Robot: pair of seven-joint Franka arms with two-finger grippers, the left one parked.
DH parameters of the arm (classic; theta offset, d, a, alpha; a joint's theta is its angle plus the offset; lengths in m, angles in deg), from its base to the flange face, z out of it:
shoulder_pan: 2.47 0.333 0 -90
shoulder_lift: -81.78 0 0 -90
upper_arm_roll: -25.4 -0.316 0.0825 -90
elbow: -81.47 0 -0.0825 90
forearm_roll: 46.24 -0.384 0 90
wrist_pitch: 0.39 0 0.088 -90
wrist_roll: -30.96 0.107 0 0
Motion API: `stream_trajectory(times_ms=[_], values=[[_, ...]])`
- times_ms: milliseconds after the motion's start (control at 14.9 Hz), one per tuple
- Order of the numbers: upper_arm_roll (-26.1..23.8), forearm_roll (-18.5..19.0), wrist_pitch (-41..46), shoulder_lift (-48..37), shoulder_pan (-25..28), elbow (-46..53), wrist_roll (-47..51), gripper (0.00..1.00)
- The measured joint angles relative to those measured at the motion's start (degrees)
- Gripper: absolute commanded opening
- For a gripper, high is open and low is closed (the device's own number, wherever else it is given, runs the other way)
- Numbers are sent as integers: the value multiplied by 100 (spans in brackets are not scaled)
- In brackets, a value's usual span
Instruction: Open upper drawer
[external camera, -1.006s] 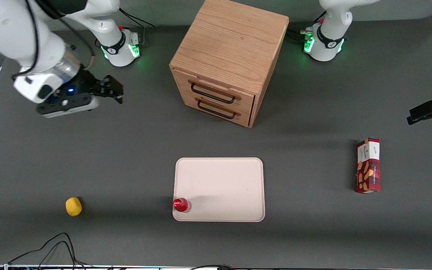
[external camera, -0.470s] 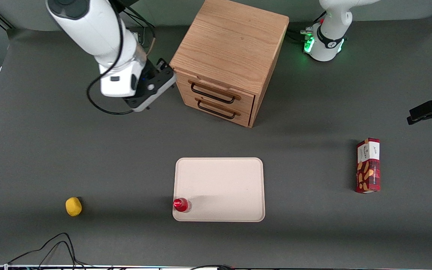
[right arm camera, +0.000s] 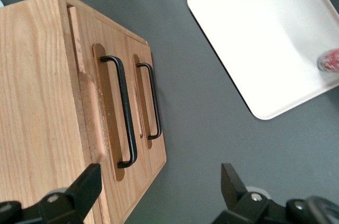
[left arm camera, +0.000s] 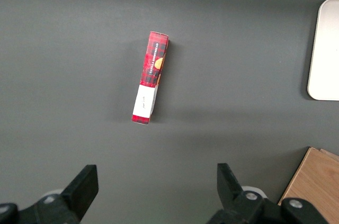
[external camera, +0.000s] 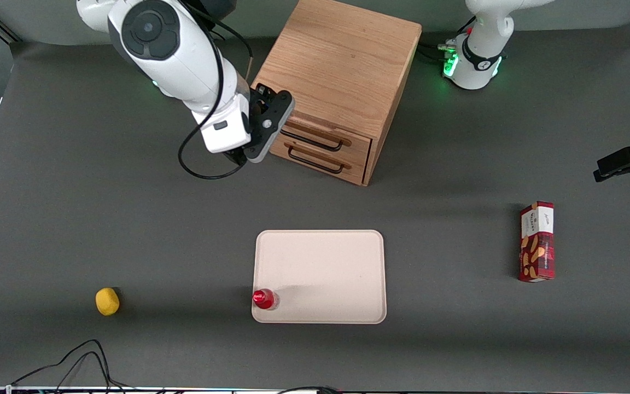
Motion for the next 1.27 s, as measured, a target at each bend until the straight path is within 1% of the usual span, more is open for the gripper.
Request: stream_trajectory(times_ms=[335,671,1073,1274], values=[[-140,-6,-124,78,67,34,-90,100],[-167,-6,-167,300,237,-61,-120,100],[-265,90,-672,367,257,-518,-280,100],[-297,228,-953,387,257,-795,-305,100]])
